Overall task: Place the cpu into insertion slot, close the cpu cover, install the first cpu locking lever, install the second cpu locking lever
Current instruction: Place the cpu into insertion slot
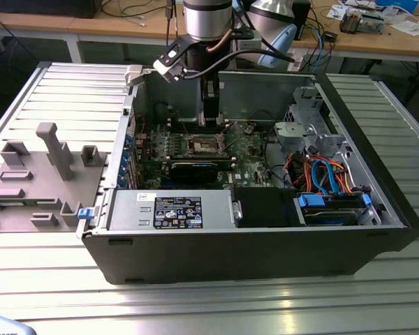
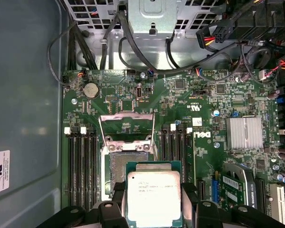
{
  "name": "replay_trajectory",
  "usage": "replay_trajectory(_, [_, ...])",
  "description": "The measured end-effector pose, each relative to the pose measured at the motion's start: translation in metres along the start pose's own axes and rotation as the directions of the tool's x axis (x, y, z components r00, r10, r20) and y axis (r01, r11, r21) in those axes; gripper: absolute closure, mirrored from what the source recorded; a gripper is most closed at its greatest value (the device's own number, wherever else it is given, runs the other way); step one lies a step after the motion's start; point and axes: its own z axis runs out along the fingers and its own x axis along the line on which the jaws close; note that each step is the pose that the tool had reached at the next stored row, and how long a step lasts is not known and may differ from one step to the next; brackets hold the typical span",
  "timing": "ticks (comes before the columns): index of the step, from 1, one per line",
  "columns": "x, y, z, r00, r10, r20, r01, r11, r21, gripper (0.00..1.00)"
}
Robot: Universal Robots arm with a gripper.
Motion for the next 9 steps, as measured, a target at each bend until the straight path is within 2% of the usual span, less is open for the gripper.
replay_trajectory(9, [0.0001,-0.0001,0.0017,1.0000,0.000,0.0000,0.000,1.0000,0.0000,0.45])
